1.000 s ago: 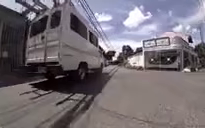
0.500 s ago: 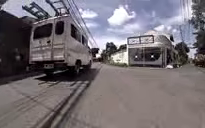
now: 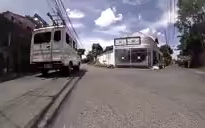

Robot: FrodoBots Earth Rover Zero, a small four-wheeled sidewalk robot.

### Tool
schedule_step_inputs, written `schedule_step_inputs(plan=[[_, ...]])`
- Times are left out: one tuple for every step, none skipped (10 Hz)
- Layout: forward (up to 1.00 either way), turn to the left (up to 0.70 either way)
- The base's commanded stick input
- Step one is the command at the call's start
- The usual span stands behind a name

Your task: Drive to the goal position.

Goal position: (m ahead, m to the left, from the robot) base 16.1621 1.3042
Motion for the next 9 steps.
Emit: schedule_step_inputs(plan=[[0.7,0.12],[0.7,0.12],[0.7,0.12],[0.7,0.12],[0.7,0.12],[0.7,0.12],[0.7,0.12],[0.7,0.12],[0.7,0.12]])
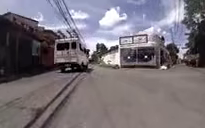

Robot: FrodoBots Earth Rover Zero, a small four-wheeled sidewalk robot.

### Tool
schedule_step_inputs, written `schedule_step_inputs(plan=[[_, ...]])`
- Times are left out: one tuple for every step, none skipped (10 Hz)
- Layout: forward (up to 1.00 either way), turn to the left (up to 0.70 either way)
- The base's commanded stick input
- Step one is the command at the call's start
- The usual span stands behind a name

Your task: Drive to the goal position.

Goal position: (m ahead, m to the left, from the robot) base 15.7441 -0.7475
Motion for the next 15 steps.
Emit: schedule_step_inputs(plan=[[0.7,0.12],[0.7,0.06],[0.7,-0.11],[0.7,-0.23],[0.7,-0.23],[0.7,-0.23],[0.7,-0.23],[0.7,-0.23],[0.7,-0.23],[0.7,0.04],[0.7,0.12],[0.7,0.12],[0.7,0.12],[0.7,0.12],[0.7,0.12]])
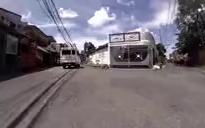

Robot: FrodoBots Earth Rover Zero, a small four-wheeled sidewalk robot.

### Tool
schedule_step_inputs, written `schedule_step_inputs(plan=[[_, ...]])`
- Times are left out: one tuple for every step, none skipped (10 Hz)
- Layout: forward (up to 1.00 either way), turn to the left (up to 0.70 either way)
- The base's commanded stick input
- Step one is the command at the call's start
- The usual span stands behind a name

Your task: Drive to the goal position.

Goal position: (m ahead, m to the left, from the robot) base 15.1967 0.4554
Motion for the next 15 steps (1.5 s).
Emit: schedule_step_inputs(plan=[[0.7,0.12],[0.7,0.12],[0.7,0.12],[0.7,0.12],[0.7,0.12],[0.7,0.12],[0.7,0.12],[0.7,0.12],[0.7,0.12],[0.7,0.03],[0.7,-0.23],[0.7,-0.23],[0.7,-0.23],[0.7,-0.23],[0.7,-0.23]])
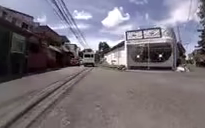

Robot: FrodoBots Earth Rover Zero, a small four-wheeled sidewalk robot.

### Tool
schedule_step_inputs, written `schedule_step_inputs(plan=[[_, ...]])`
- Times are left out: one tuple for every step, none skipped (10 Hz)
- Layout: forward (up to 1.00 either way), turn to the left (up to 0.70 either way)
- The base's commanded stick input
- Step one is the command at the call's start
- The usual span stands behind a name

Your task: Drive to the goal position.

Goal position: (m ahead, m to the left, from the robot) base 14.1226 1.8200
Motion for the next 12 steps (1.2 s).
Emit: schedule_step_inputs(plan=[[0.7,-0.23],[0.7,-0.23],[0.7,-0.23],[0.7,-0.23],[0.7,-0.23],[0.7,-0.21],[0.7,-0.02],[0.7,0.12],[0.7,0.12],[0.7,0.12],[0.7,0.12],[0.7,0.12]])
